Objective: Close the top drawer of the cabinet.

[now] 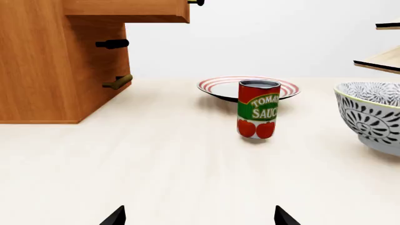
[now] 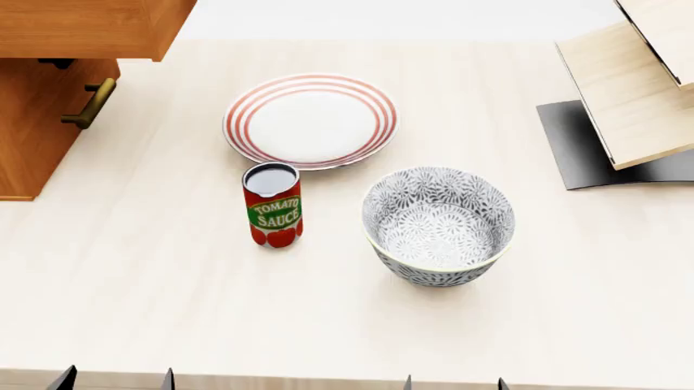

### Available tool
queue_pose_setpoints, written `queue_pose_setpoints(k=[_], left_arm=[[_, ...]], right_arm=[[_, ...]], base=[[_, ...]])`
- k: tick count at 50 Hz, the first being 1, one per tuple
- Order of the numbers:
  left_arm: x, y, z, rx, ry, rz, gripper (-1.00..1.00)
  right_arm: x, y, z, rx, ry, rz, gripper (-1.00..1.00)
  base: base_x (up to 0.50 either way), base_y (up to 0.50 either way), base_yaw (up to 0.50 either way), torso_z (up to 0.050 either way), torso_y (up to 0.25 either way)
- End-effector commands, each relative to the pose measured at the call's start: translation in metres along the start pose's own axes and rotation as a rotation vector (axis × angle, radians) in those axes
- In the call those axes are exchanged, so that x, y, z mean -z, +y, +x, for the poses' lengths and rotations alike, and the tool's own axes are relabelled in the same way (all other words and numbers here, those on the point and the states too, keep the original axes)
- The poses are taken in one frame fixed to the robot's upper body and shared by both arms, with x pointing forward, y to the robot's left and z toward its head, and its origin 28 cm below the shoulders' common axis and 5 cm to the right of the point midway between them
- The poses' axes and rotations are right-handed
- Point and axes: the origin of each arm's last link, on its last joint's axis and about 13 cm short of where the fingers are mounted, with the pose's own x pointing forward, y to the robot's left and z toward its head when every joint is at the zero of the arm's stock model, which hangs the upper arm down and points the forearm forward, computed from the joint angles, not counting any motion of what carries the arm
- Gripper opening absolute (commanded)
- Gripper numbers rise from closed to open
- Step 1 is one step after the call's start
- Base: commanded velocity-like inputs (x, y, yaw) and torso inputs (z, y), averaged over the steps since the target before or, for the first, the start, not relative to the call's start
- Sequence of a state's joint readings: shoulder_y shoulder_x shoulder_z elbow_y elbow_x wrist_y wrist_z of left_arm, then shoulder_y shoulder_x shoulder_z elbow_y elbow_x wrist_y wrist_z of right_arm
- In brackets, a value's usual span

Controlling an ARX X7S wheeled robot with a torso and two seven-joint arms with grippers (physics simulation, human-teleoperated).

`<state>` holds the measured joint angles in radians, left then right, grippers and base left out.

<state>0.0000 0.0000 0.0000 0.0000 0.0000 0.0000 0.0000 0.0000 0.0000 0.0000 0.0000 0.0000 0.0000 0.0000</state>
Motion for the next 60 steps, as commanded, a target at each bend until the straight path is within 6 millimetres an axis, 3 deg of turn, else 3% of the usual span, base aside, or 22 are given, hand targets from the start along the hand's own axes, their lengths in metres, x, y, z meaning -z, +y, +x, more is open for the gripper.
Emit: queue_pose_setpoints(k=[1, 16, 22, 27, 30, 31, 35, 46, 52, 60], left_arm=[[0.0, 0.0, 0.0, 0.0, 0.0, 0.0, 1.0], [0.004, -0.004, 0.006, 0.002, -0.02, 0.054, 1.0], [-0.011, -0.004, 0.005, -0.004, -0.031, 0.026, 1.0], [-0.065, -0.006, -0.004, 0.016, -0.073, -0.01, 1.0], [-0.096, -0.008, -0.006, 0.046, -0.073, -0.043, 1.0], [-0.109, -0.01, -0.006, 0.046, -0.092, -0.036, 1.0], [-0.133, -0.015, -0.004, 0.064, -0.138, -0.02, 1.0], [-0.188, -0.018, 0.016, 0.033, -0.185, -0.015, 1.0], [-0.198, -0.016, 0.014, 0.032, -0.197, -0.03, 1.0], [-0.194, -0.015, 0.014, 0.031, -0.192, -0.016, 1.0]], right_arm=[[0.003, 0.0, 0.001, 0.0, 0.0, 0.0, 1.0], [0.004, -0.003, 0.004, 0.01, -0.021, -0.032, 1.0], [-0.009, -0.006, 0.001, 0.036, -0.055, -0.019, 1.0], [-0.043, -0.01, -0.003, 0.055, -0.064, 0.014, 1.0], [-0.069, -0.012, -0.004, 0.076, -0.131, -0.051, 1.0], [-0.086, -0.013, -0.003, 0.051, -0.123, -0.001, 1.0], [-0.116, -0.014, 0.001, 0.04, -0.149, -0.014, 1.0], [-0.176, -0.012, 0.017, 0.066, -0.178, -0.028, 1.0], [-0.185, -0.008, 0.016, 0.083, -0.187, -0.059, 1.0], [-0.185, -0.006, 0.016, 0.1, -0.184, -0.06, 1.0]], base=[[0.0, 0.0, 0.0, 0.0, 0.0], [0.0, 0.0, 0.0, 0.0, 0.0], [0.0, 0.0, 0.0, 0.0, 0.0], [0.0, 0.0, 0.0, 0.0, 0.0], [0.0, 0.0, 0.0, 0.0, 0.0], [0.0, 0.0, 0.0, 0.0, 0.0], [0.0, 0.0, 0.0, 0.0, 0.0], [0.0, 0.0, 0.0, 0.0, 0.0], [0.0, 0.0, 0.0, 0.0, 0.0], [0.0, 0.0, 0.0, 0.0, 0.0]])
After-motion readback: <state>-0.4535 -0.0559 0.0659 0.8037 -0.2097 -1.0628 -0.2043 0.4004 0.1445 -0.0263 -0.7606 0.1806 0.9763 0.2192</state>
